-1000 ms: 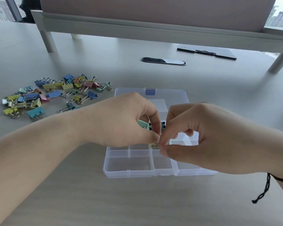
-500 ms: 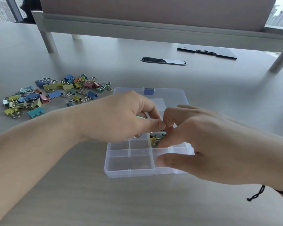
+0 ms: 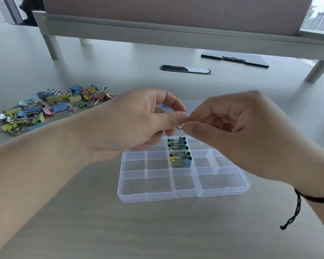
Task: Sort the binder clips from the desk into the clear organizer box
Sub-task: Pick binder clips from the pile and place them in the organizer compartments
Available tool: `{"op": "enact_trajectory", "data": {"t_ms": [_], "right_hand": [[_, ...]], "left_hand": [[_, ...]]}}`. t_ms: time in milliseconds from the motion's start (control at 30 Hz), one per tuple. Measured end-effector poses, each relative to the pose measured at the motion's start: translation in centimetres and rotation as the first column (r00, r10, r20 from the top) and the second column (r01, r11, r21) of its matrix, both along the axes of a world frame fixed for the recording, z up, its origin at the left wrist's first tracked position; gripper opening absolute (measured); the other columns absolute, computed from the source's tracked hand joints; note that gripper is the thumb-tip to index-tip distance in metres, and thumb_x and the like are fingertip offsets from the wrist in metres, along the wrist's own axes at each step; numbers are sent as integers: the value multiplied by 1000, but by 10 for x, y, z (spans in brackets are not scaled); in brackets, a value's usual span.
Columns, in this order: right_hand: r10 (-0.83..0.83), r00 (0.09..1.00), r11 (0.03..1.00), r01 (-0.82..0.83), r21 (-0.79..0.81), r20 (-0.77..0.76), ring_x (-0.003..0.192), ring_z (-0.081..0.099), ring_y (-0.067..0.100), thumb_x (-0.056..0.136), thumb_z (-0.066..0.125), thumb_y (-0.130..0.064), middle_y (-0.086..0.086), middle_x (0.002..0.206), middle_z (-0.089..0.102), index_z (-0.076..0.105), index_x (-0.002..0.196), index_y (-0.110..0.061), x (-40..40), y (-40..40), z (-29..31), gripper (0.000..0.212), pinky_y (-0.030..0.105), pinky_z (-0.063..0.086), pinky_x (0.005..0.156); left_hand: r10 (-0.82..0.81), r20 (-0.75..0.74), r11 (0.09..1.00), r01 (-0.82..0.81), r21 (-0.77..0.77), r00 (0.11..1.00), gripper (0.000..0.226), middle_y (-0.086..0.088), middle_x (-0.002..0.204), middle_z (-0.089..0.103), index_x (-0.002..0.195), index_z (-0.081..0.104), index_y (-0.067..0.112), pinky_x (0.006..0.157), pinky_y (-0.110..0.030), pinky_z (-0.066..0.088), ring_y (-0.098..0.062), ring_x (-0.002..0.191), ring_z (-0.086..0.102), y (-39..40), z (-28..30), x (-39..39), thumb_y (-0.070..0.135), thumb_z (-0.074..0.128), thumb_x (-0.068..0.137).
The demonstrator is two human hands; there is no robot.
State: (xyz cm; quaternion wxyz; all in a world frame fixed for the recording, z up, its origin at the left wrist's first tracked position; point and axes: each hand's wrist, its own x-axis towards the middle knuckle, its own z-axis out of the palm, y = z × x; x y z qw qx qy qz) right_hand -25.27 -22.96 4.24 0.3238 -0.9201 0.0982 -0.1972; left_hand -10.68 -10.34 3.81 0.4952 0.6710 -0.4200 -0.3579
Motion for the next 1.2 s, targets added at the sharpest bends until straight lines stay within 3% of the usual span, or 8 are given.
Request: {"op": "enact_trajectory", "data": {"t_ms": [100,233,367,500,667,800,933,1200], "right_hand": [[-18,999,989,12,149,40,68,73,18,72,74,-44,-7,73,76,76,76,-25,3,1,-5,20,40,60,68],[-22,999,963,13,268,31,48,60,2,70,80,-35,-6,63,73,77,73,-21,7,-1,-8,15,14,44,50],[-2,1000,944,-2,330,12,47,51,6,66,78,-39,-1,63,72,78,73,-19,7,-2,-6,21,20,41,52],[23,1000,943,-22,333,2,54,40,22,67,72,-43,7,71,74,76,76,-18,8,-3,-8,27,37,36,55],[73,997,940,-61,334,-22,56,34,37,74,72,-38,10,64,69,76,75,-18,5,-1,-5,21,39,32,53],[55,994,952,-25,304,-90,54,44,18,66,73,-37,7,60,66,77,74,-18,4,-6,1,21,33,37,55],[69,974,977,-23,210,-218,53,47,18,62,76,-38,12,63,69,77,70,-25,-1,-12,9,15,30,39,55],[62,944,996,-40,74,-324,39,38,8,70,79,-31,-7,44,51,75,66,-29,-1,-11,2,6,18,32,42]], "left_hand": [[1,-15,999,-2,-52,1000,7,3,49,47,97,60,10,37,-18,16,-12,42,23,0,0,-3,14,61,90],[26,-19,995,-28,-98,999,12,2,48,45,93,59,7,40,-23,13,-14,43,21,0,0,-4,15,64,86],[4,-24,997,-6,-78,1000,15,4,43,55,94,55,6,40,-22,12,-13,40,20,1,1,-6,20,60,88],[-43,-33,998,42,-37,999,21,-9,68,73,93,56,7,38,-16,15,-13,40,19,0,0,-8,27,58,88],[-88,9,996,88,-6,996,27,-11,72,74,94,53,10,37,-15,17,-14,40,20,0,1,-7,34,57,83],[-100,176,994,89,69,979,39,-7,69,74,94,58,18,35,-17,23,-15,38,26,2,6,-3,50,60,73],[-141,486,985,74,155,862,36,3,53,67,82,66,28,43,-13,39,-7,39,44,7,11,3,61,61,67],[-196,603,974,83,211,773,18,10,56,64,75,70,31,50,-9,40,-2,41,46,5,2,-4,48,70,76]]}}
